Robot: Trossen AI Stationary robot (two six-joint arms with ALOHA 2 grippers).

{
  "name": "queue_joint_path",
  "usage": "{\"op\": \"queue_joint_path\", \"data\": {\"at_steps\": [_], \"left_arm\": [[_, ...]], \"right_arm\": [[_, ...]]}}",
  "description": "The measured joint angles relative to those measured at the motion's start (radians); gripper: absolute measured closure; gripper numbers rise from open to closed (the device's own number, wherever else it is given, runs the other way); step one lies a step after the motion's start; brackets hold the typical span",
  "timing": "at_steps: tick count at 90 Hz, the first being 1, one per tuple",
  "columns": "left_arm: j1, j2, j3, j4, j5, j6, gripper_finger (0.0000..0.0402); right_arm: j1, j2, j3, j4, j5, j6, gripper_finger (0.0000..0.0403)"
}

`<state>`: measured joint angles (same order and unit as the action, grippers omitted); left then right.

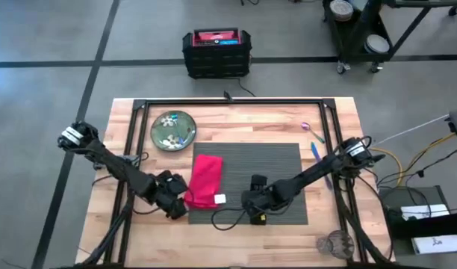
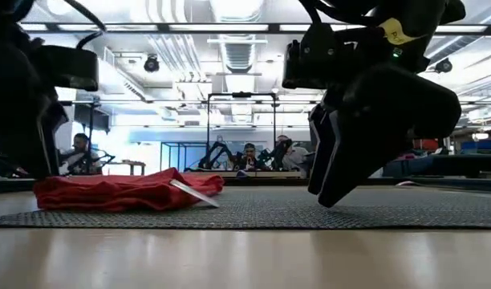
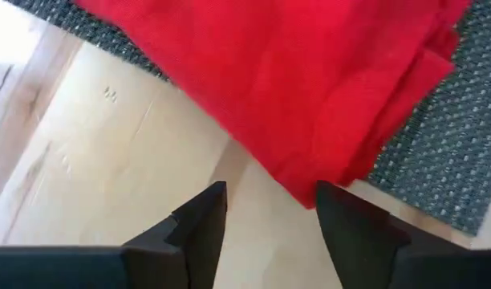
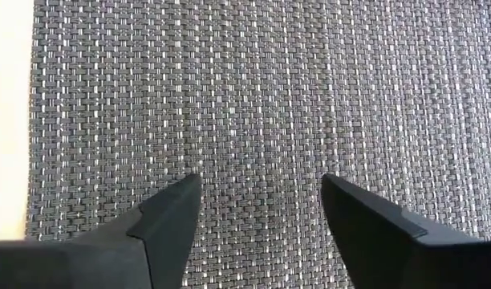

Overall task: Set table place
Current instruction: Put the red table napkin on the gray table mat, then put the blue fork on top of the red table napkin on the gray table mat

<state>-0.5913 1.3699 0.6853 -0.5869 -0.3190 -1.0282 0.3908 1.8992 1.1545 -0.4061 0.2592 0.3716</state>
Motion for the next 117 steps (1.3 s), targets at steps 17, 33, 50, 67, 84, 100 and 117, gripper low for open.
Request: {"op": "queue_joint_path", "data": {"at_steps": [17,33,50,67,84,100,117], "left_arm": [[-0.023,-0.01,0.0,-0.049,0.011,-0.014,0.0244],[-0.022,0.028,-0.031,0.081,-0.063,-0.005,0.026],[-0.023,0.092,-0.059,0.284,-0.058,0.01,0.028],[-0.022,0.092,-0.036,0.232,-0.023,0.015,0.0288],[-0.023,0.027,0.052,0.058,-0.002,0.006,0.0287],[-0.024,-0.023,0.113,-0.002,-0.094,0.033,0.0287],[-0.014,-0.03,0.114,0.022,-0.313,0.082,0.0288]], "right_arm": [[-0.001,0.0,0.0,0.0,0.0,-0.006,0.0173],[-0.001,0.0,0.0,0.001,0.0,-0.009,0.0181],[-0.001,0.0,0.0,0.002,0.0,-0.019,0.0186],[-0.001,0.0,0.0,0.001,0.002,-0.029,0.0179],[-0.001,-0.01,0.0,0.0,0.003,-0.032,0.0168],[-0.014,-0.065,0.0,-0.011,0.003,-0.068,0.0159],[-0.072,-0.156,0.0,-0.031,0.004,-0.077,0.0151]]}}
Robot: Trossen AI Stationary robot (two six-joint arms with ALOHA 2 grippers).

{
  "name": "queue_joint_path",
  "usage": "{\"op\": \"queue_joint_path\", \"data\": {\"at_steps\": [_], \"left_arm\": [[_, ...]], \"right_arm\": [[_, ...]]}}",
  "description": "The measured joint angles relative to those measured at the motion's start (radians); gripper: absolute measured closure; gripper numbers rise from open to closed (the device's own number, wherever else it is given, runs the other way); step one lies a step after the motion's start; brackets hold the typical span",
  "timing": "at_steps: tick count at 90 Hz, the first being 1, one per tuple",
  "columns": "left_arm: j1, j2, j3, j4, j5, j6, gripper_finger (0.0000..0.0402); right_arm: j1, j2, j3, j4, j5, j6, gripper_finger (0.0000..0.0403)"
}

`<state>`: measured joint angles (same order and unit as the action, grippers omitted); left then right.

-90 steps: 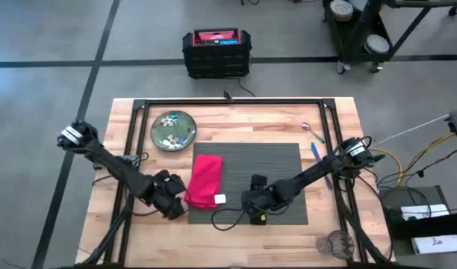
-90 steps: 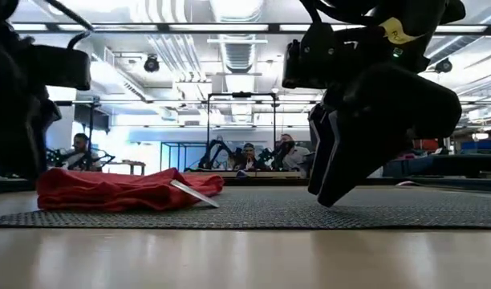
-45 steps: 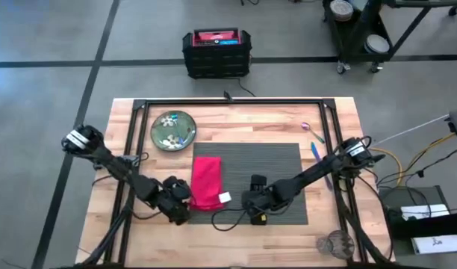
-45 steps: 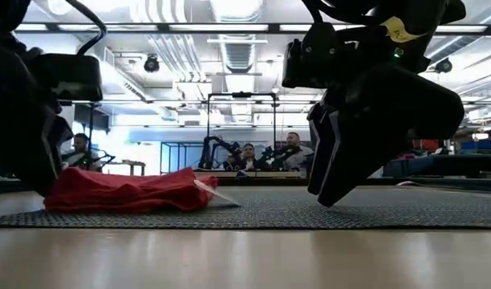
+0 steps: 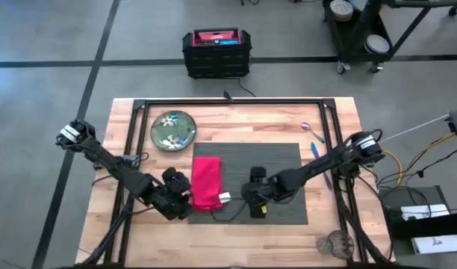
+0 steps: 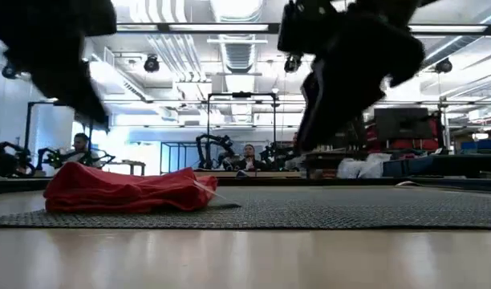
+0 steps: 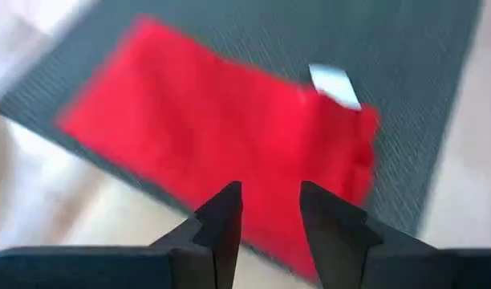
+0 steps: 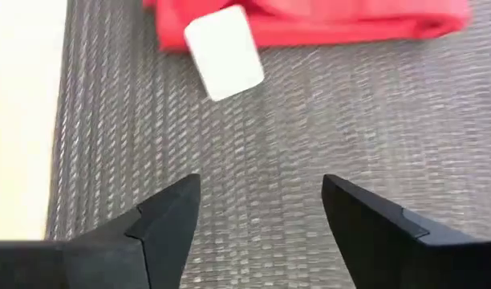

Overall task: Set table place
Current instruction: Put the blue fork on top of the red table napkin on the gray table mat

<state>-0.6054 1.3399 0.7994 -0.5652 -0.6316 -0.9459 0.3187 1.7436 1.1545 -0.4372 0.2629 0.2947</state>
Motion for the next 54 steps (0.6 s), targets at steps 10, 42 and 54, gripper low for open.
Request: {"op": "queue_joint_path", "data": {"at_steps": [10,42,54], "left_arm": [[0.03,0.0,-0.018,-0.002,-0.008,0.042,0.0288],[0.05,-0.001,-0.037,0.0,-0.016,0.063,0.0288],[0.054,-0.001,-0.034,0.0,-0.039,0.137,0.0288]], "right_arm": [[-0.04,-0.051,0.0,-0.053,0.0,0.003,0.0147],[-0.26,-0.154,0.0,-0.359,0.0,0.146,0.0125],[-0.383,-0.183,-0.005,-0.531,0.045,0.309,0.0121]]}}
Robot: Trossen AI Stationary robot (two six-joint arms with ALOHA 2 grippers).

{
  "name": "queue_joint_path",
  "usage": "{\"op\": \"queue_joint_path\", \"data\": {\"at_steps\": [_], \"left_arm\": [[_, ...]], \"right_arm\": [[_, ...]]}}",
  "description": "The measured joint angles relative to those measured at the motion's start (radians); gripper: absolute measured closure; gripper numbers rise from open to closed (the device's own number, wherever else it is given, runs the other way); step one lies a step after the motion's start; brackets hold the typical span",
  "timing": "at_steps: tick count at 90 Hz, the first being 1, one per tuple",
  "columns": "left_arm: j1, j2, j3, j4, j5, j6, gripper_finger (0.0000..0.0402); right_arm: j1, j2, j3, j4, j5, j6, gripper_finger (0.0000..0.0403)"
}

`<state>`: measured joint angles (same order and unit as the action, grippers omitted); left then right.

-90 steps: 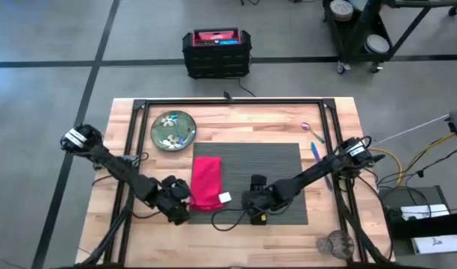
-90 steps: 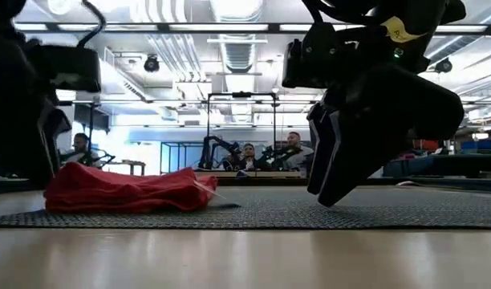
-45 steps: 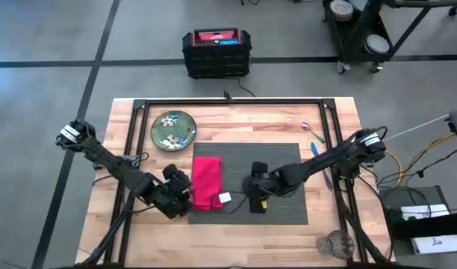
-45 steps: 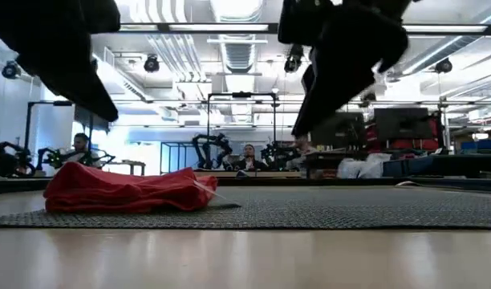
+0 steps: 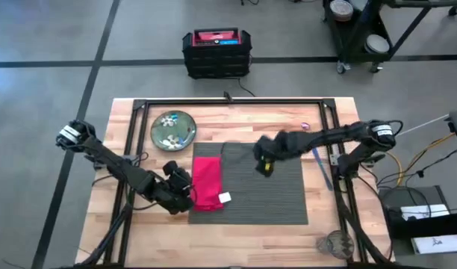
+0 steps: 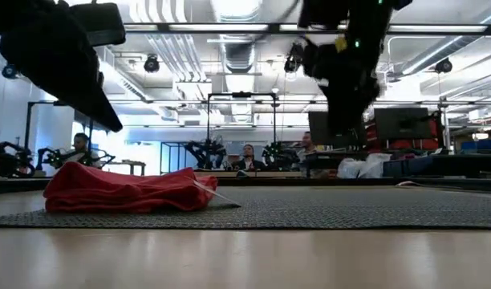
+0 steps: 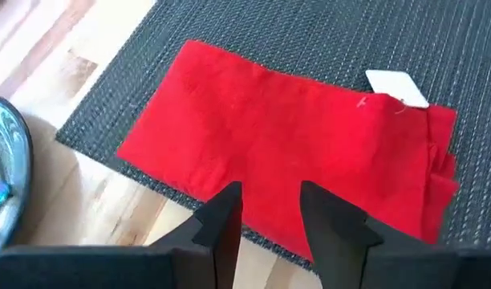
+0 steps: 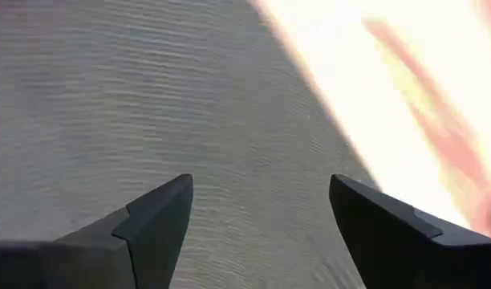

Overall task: Set table place
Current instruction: Put the blue fork on top of the red table napkin on the gray table mat

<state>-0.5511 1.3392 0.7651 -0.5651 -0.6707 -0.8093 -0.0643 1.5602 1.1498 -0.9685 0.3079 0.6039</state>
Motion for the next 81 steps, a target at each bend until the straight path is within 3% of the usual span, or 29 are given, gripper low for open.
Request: {"op": "queue_joint_path", "data": {"at_steps": [12,28,44,52,62,68,81], "left_arm": [[0.01,0.0,0.006,0.003,-0.076,0.082,0.0288],[0.045,0.0,0.007,0.004,-0.083,0.167,0.0288],[0.084,-0.002,0.007,-0.013,-0.082,0.191,0.0288],[0.115,-0.025,0.047,-0.106,-0.075,0.13,0.0288],[0.212,-0.084,0.137,-0.339,-0.072,-0.027,0.0288],[0.3,-0.119,0.169,-0.452,-0.046,-0.037,0.0288],[0.572,-0.202,0.167,-0.442,0.004,0.068,0.0272]], "right_arm": [[-0.109,-0.028,-0.04,-0.016,0.007,0.047,0.0126],[-0.206,-0.041,-0.138,-0.001,-0.002,0.071,0.0141],[-0.229,-0.035,-0.211,0.266,-0.093,0.009,0.0157],[-0.224,-0.035,-0.222,0.401,-0.139,-0.042,0.0163],[-0.224,-0.035,-0.199,0.489,-0.174,-0.118,0.0168],[-0.224,-0.035,-0.184,0.549,-0.17,-0.156,0.017],[-0.224,-0.026,-0.184,0.675,-0.169,-0.207,0.0164]]}}
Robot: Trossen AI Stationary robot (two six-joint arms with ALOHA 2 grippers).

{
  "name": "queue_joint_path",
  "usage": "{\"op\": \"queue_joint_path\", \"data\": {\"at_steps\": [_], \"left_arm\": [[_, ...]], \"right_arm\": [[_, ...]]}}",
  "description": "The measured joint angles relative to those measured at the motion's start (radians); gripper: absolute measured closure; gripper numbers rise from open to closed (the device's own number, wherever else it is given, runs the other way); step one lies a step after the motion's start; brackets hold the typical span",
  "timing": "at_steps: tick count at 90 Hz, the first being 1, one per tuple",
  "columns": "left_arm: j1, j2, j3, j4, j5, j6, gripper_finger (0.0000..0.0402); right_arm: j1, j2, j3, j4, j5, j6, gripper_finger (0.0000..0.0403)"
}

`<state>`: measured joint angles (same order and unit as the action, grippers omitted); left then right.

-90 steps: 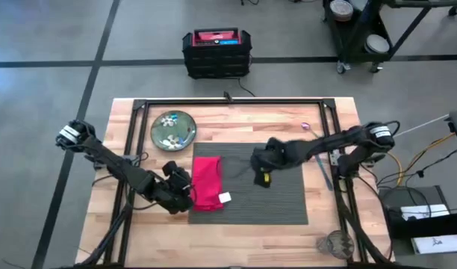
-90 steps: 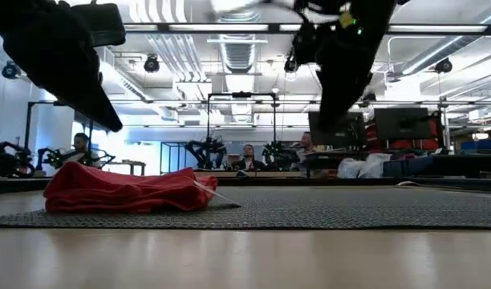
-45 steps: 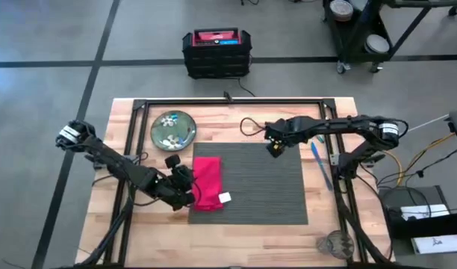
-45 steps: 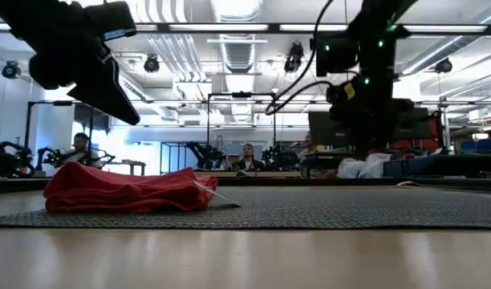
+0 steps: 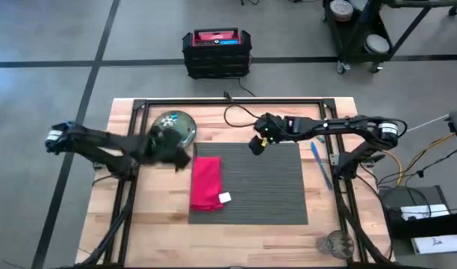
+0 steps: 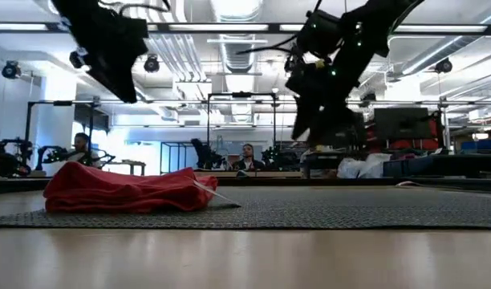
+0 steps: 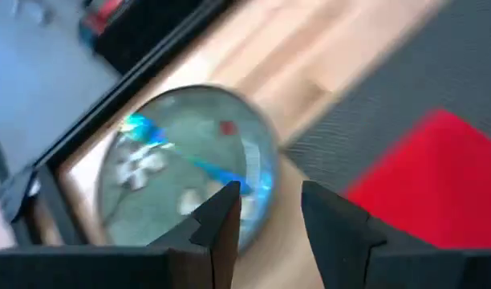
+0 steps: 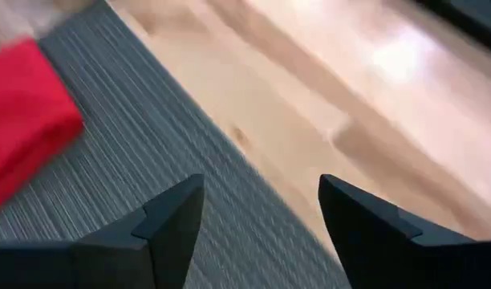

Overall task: Set table place
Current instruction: Put the blue fork on top of the red table napkin on the gray table mat

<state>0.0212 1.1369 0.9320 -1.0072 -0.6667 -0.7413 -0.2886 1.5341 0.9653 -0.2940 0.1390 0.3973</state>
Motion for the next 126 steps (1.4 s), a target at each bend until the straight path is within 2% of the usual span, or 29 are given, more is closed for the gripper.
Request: {"op": "queue_joint_path", "data": {"at_steps": [17,24,39,61,82,126], "left_arm": [[0.395,0.013,-0.029,0.156,0.07,0.109,0.0238],[0.529,0.059,-0.037,0.208,0.156,0.152,0.0228],[0.682,0.183,-0.043,0.357,0.315,0.228,0.0218],[0.692,0.329,-0.044,0.379,0.34,0.161,0.0214],[0.692,0.44,-0.044,0.391,0.34,0.049,0.0246],[0.69,0.509,-0.044,0.453,0.337,-0.05,0.0315]], "right_arm": [[0.003,0.031,-0.021,0.061,0.018,-0.008,0.0149],[0.006,0.06,-0.029,0.073,0.019,-0.014,0.0145],[0.007,0.114,-0.037,0.068,0.017,-0.046,0.0138],[0.007,0.129,-0.038,0.066,0.017,-0.129,0.0138],[0.007,0.129,-0.04,0.057,0.017,-0.233,0.0156],[0.007,0.129,-0.099,0.079,0.015,-0.373,0.0195]]}}
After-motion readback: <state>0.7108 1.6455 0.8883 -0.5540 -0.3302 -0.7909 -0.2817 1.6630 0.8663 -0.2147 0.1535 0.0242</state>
